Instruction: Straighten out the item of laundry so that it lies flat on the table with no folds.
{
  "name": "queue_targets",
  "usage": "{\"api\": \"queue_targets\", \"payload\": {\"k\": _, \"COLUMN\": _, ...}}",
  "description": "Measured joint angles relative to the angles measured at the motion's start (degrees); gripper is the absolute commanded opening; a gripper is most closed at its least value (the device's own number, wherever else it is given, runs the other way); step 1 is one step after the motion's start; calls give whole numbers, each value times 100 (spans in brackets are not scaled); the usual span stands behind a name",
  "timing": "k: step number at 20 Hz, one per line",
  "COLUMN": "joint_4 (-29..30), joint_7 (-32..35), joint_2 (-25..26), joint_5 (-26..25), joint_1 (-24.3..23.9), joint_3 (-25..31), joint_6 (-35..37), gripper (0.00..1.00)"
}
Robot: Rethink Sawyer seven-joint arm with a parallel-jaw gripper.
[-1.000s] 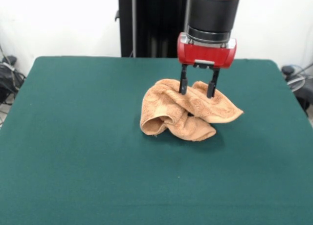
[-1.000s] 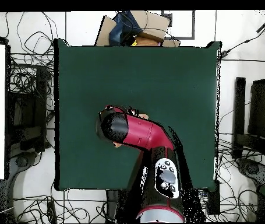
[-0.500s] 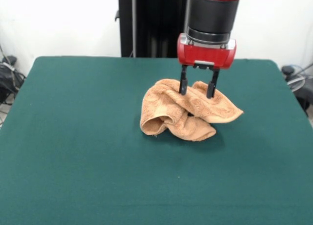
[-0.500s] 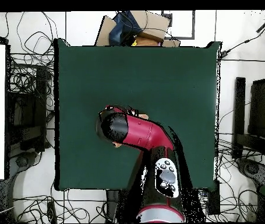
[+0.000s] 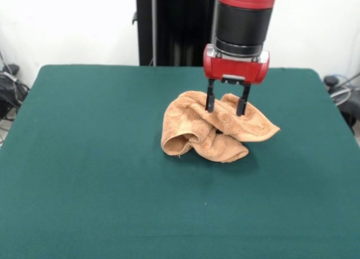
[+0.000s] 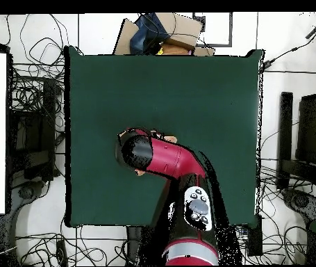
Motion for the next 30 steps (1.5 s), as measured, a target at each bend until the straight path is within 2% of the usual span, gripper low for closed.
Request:
{"api": "queue_targets", "payload": {"k": 16, "joint_4": -1, "joint_7": 0, "joint_2": -88, "joint_5": 1, "joint_1": -57, "joint_3": -1, "joint_6": -1, "gripper": 100}}
{"api": "queue_targets", "payload": {"k": 30, "joint_4": -43, "joint_7": 0, "joint_2": 312, "joint_5": 2, "joint_1": 133, "joint_3": -23, "joint_6": -2, "gripper": 100}}
